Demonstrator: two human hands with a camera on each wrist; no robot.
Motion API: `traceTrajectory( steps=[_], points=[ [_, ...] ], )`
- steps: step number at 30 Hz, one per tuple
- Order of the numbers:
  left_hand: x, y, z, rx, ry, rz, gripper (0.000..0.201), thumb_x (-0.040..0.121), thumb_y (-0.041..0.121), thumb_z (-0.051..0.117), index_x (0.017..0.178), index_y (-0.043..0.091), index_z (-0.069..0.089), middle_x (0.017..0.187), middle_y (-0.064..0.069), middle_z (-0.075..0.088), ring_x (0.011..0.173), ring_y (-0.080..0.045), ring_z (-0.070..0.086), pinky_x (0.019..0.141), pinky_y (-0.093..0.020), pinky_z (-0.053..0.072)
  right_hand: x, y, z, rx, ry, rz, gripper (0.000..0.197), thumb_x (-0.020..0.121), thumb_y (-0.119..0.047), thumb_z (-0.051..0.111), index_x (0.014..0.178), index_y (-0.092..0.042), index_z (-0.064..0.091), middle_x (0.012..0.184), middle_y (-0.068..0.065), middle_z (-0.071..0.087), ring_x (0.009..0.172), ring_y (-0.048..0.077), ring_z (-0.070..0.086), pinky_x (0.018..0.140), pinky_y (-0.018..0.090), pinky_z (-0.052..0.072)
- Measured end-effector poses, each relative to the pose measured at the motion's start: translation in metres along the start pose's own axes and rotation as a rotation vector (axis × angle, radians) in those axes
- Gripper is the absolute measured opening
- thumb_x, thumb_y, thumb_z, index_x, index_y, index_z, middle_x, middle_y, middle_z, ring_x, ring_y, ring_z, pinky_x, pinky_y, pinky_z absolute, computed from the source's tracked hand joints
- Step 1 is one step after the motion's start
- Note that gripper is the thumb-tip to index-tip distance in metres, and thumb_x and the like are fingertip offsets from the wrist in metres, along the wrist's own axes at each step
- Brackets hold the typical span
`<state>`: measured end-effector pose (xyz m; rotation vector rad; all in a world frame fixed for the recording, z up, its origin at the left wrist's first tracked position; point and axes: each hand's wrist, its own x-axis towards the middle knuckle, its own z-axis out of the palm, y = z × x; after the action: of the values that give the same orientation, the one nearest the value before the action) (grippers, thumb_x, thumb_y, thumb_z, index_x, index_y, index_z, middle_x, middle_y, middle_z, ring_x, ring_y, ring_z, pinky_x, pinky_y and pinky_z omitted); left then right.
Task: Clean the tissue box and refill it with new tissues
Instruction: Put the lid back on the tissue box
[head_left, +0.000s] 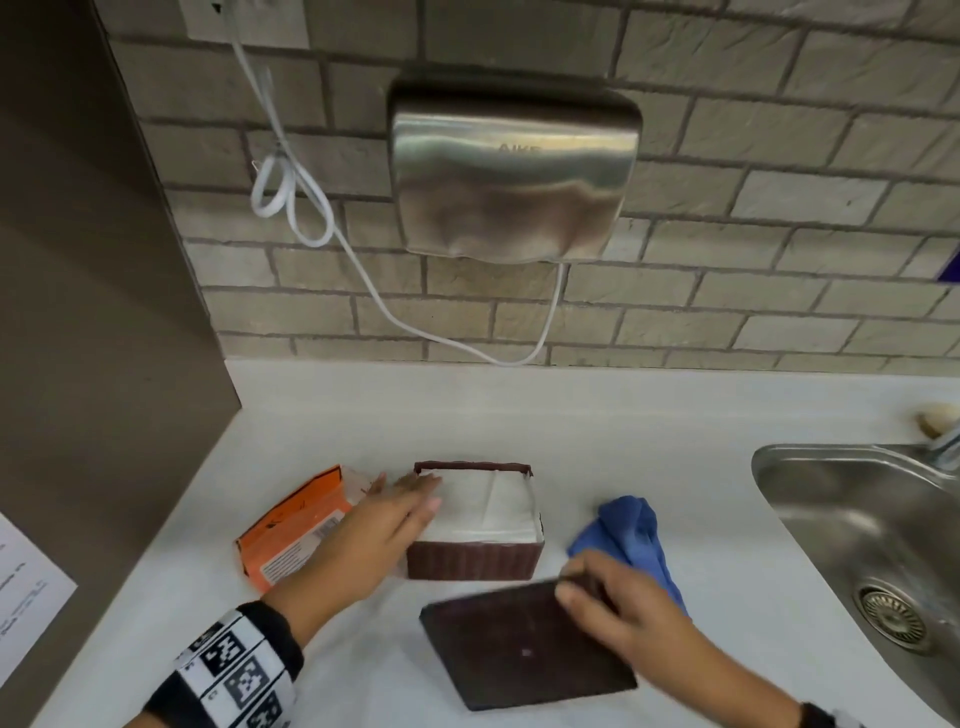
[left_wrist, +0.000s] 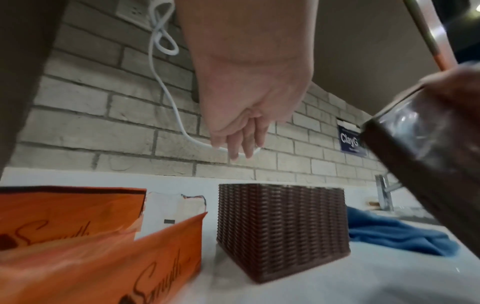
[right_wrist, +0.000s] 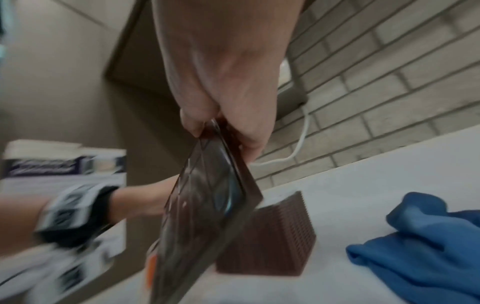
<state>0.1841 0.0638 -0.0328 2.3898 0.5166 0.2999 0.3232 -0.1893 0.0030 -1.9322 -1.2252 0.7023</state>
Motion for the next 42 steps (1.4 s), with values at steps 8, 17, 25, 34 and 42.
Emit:
traceTrajectory(
  steps=[8, 17, 25, 34, 42],
  points=[
    [0.007, 0.013, -0.012, -0.399, 0.16, -0.141, 0.036, 0.098, 0.041, 0.048, 0.101, 0.016, 0.074, 0.089, -0.006, 0.076, 0.072, -0.021, 0.071, 0.066, -0.029, 0.057, 0.108, 0.001, -0.004, 0.737, 0.513, 0.289, 0.032, 0.099, -0.031, 0.049, 0.104, -0.005, 0.067, 0.101, 0.018, 0.071, 0.095, 0.034, 0.067, 0.085, 0.048, 0.056],
    [0.029, -0.023, 0.003, -0.206, 0.131, -0.304, 0.024, 0.096, 0.028, 0.059, 0.098, 0.009, 0.074, 0.059, 0.01, 0.064, 0.053, -0.008, 0.063, 0.059, -0.02, 0.047, 0.164, 0.03, 0.017, -0.022, 0.466, 0.368, 0.035, 0.098, -0.03, 0.05, 0.106, 0.0, 0.065, 0.105, 0.018, 0.067, 0.097, 0.033, 0.061, 0.076, 0.03, 0.044],
    [0.031, -0.025, 0.011, -0.133, 0.142, -0.325, 0.025, 0.098, 0.027, 0.055, 0.101, 0.012, 0.076, 0.075, 0.001, 0.071, 0.064, -0.013, 0.064, 0.061, -0.022, 0.048, 0.165, 0.036, 0.027, -0.291, 0.452, 0.363, 0.042, 0.1, -0.037, 0.042, 0.11, 0.0, 0.057, 0.114, 0.019, 0.052, 0.098, 0.034, 0.056, 0.087, 0.036, 0.044],
    [0.033, -0.026, 0.014, -0.094, 0.189, -0.327, 0.026, 0.099, 0.027, 0.055, 0.112, 0.014, 0.073, 0.105, -0.002, 0.074, 0.083, -0.012, 0.062, 0.07, -0.023, 0.05, 0.158, 0.045, 0.028, -0.281, 0.483, 0.356, 0.04, 0.096, -0.042, 0.049, 0.109, -0.007, 0.062, 0.11, 0.016, 0.054, 0.097, 0.032, 0.056, 0.087, 0.036, 0.045],
    [0.035, -0.028, 0.023, -0.053, 0.26, -0.394, 0.026, 0.096, 0.028, 0.059, 0.113, 0.01, 0.067, 0.109, -0.004, 0.07, 0.09, -0.012, 0.059, 0.076, -0.022, 0.046, 0.158, 0.047, 0.036, -0.138, 0.503, 0.342, 0.039, 0.098, -0.041, 0.046, 0.104, -0.007, 0.063, 0.107, 0.013, 0.052, 0.079, 0.021, 0.046, 0.073, 0.027, 0.035]
  ],
)
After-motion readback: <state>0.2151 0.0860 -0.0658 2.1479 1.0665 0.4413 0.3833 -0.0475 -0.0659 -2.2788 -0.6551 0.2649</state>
